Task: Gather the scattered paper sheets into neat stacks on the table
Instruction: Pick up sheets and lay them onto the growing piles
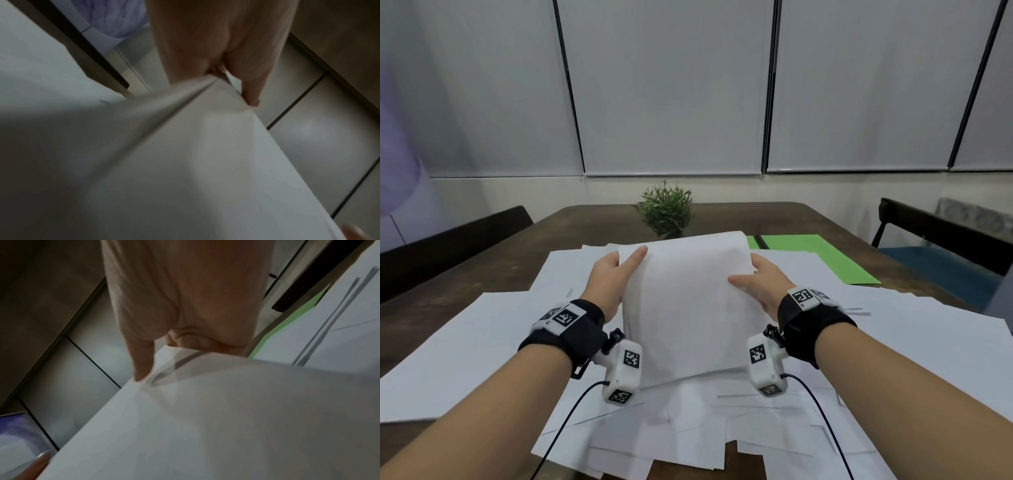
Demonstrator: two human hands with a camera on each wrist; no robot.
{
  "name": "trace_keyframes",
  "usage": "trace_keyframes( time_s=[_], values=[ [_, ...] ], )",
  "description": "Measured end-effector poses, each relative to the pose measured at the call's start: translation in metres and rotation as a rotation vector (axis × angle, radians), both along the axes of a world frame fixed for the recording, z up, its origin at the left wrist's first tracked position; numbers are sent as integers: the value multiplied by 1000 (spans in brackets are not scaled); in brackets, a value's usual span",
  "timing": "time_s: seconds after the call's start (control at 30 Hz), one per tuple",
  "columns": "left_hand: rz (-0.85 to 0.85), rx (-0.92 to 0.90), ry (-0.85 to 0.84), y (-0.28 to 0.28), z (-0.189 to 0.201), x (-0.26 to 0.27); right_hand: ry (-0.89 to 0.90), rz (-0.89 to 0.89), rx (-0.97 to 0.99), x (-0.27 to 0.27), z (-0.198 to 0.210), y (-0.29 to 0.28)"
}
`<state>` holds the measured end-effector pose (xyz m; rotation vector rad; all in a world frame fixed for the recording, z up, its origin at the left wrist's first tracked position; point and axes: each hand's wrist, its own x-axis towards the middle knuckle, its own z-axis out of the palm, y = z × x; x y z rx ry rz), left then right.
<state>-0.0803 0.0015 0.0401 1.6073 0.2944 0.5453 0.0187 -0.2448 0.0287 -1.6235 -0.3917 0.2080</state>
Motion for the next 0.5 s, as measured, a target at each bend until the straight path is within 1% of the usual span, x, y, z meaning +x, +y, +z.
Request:
trace_keyframes(
  time_s=[0.1,0.2,0.33,0.43,0.5],
  values=[
    [-20,42,-31,-6,11,0,27,54,21,1,2,1],
    [-52,79,-87,-10,20,1,-4,-6,50,3,5,5],
    [-70,164,-244,-12,34,-3,-46,-49,177,6,14,11],
    [-51,115,-311,-12,38,-3,-102,-36,227,6,23,12],
    [-21,91,-324,-10,37,-3,-119,-26,234,6,26,13]
  ],
)
